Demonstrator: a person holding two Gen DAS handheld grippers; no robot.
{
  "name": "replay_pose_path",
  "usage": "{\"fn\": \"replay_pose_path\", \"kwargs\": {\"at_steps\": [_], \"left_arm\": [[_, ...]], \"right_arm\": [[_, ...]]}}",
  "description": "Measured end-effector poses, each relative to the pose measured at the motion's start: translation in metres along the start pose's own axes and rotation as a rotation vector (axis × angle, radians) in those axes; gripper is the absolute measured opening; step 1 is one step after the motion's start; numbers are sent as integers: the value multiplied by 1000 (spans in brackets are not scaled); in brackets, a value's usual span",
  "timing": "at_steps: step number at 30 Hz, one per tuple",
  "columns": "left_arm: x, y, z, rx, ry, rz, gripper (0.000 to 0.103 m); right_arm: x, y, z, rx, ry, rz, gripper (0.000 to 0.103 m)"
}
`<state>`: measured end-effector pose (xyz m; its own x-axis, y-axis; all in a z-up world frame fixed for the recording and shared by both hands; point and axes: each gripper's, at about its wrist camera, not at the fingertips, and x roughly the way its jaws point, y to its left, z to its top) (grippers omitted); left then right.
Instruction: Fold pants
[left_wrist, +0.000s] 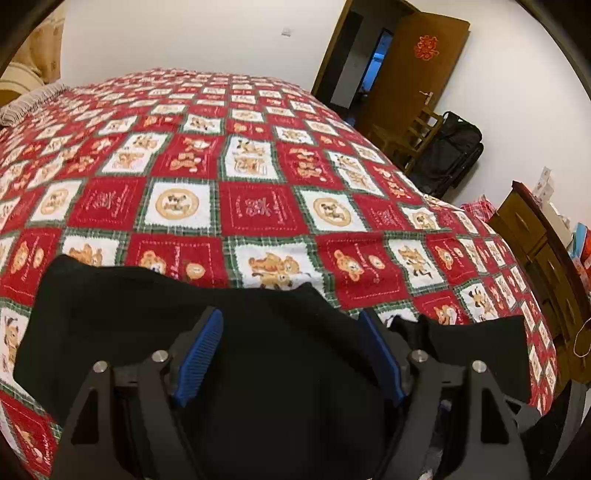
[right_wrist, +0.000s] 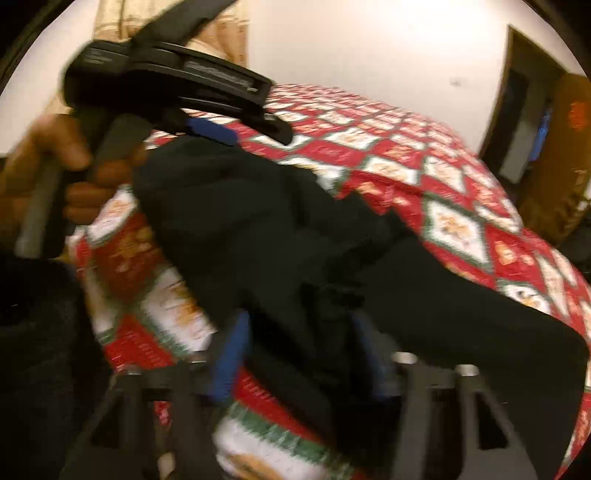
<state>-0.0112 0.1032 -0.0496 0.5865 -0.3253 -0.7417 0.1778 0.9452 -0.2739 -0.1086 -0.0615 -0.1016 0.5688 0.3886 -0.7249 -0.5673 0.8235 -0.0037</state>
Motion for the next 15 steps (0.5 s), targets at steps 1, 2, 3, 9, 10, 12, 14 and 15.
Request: {"fn": "replay_pose_path", "kwargs": {"at_steps": [1, 2, 3, 9, 10, 12, 14, 15], "left_arm": [[0, 0, -1, 3, 6, -5, 78], [1, -1, -1, 12, 11, -9, 78], [0, -3, -2, 24, 15, -14, 78], [8, -27, -12, 102, 74, -127, 78], [12, -33, -15, 115, 94, -158, 78], [19, -44, -21, 134, 137, -204, 78], [22, -53, -25, 157, 156, -210, 78], [23, -57, -27, 174, 155, -203, 78]], "right_arm": [[-12, -3, 0, 13, -28, 35, 62], [-26, -7, 1, 38, -67, 63, 62], [-41, -17, 3, 77, -105, 85, 62], [-111, -106, -10, 378, -225, -142, 62], [-120, -127, -20, 457, -220, -194, 60], [-131, -158, -42, 603, -220, -217, 60], [-133, -185, -64, 715, -213, -213, 60], [-131, -193, -72, 745, -197, -215, 60]]}}
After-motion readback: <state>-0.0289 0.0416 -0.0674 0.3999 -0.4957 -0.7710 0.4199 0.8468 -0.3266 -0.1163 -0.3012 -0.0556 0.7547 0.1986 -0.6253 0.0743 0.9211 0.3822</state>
